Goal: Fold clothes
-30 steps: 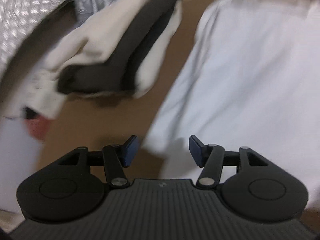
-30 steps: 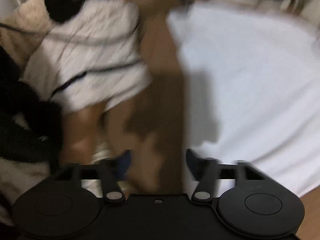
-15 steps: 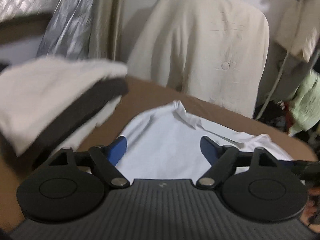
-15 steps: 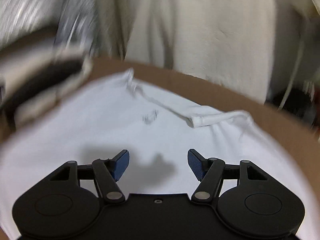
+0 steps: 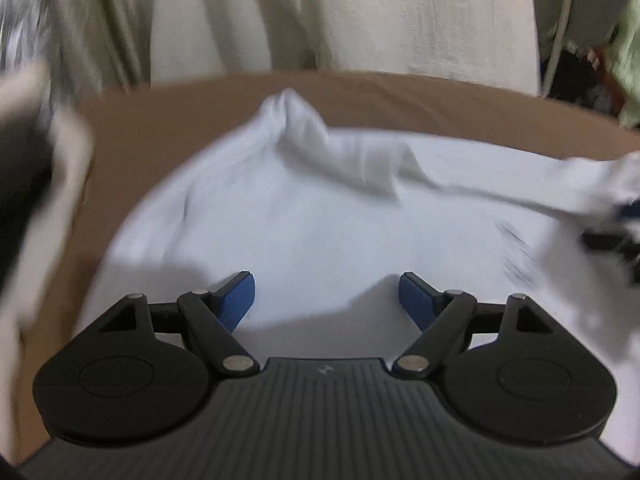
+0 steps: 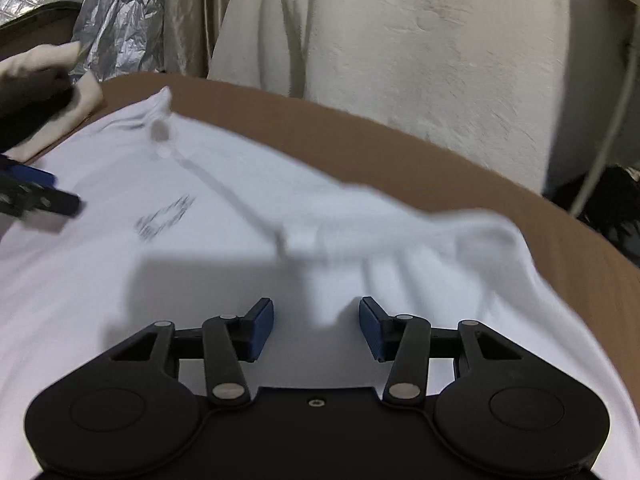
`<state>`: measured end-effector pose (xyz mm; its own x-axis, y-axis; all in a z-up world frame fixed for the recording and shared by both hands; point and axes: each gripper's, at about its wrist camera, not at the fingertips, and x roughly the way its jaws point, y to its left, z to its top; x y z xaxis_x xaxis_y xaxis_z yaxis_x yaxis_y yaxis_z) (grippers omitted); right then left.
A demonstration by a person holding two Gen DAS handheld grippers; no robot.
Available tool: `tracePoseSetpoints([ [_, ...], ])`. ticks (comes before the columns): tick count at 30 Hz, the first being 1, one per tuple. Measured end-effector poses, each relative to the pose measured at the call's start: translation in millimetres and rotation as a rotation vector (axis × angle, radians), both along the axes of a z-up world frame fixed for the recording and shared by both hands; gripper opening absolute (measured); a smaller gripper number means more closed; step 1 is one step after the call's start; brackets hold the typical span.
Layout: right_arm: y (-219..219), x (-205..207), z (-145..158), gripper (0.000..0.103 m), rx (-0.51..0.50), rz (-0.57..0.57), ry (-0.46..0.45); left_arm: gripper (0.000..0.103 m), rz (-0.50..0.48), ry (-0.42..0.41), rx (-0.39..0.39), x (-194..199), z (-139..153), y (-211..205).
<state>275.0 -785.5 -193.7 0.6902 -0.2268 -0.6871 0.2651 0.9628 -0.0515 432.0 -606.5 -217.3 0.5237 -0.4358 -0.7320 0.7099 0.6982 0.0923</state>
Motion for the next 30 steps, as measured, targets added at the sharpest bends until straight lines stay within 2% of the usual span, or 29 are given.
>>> tracePoseSetpoints([
  [1, -7.3, 11.8, -1.3, 0.052, -0.003, -0.004, -0.011, 0.080, -0.026, -0.052, 0.031, 9.3, -3.2, -17.5],
  [4, -37.5, 39.4, 4.0, 0.052, -0.006, -0.082, -0.048, 0.079, -0.035, -0.104, 0.052, 38.3, -4.3, -56.1],
  [9, -92.4, 64.3, 3.6, 0.052, 0.052, -0.175, -0.064, 0.075, 0.063, -0.077, 0.013, 85.1, 1.9, -87.5],
  [12, -121.4, 59.1, 5.8, 0.052, 0.084, -0.233, -0.062, 0.075, 0.108, -0.058, -0.039, 98.3, 9.1, -87.0],
  [16, -154.3, 43.4, 5.4, 0.056, 0.273, -0.181, -0.110, 0.076, 0.103, -0.101, -0.004, 99.3, 11.1, -80.5],
  [17, -159.4, 43.5, 2.9, 0.063, 0.310, -0.151, -0.101, 0.076, 0.097, -0.108, 0.008, 99.1, 12.0, -77.5],
  [19, -162.6, 46.7, -2.4, 0.066, 0.331, -0.095, -0.063, 0.076, 0.090, -0.121, 0.027, 99.2, 14.3, -70.8],
  [20, -157.9, 50.2, -3.6, 0.064, 0.292, -0.053, -0.040, 0.076, 0.104, -0.118, 0.015, 102.1, 17.9, -64.1],
  [21, -151.3, 55.2, -4.2, 0.051, 0.230, -0.001, -0.015, 0.075, 0.119, -0.110, -0.002, 105.2, 21.7, -57.0],
  [22, -147.7, 59.9, -3.2, 0.002, 0.193, 0.007, -0.001, 0.075, 0.133, -0.065, -0.049, 109.6, 26.0, -47.4],
  [25, -146.1, 68.7, 0.9, 0.000, 0.147, -0.103, -0.007, 0.075, 0.199, 0.176, -0.238, 123.4, 37.0, -7.6],
  [28, -130.0, 56.4, 11.2, 0.003, 0.142, -0.217, -0.060, 0.076, 0.214, 0.244, -0.313, 107.4, 52.2, 37.5],
  [30, -117.6, 46.3, 18.9, 0.005, 0.144, -0.290, -0.097, 0.076, 0.203, 0.226, -0.318, 81.7, 63.6, 73.4],
])
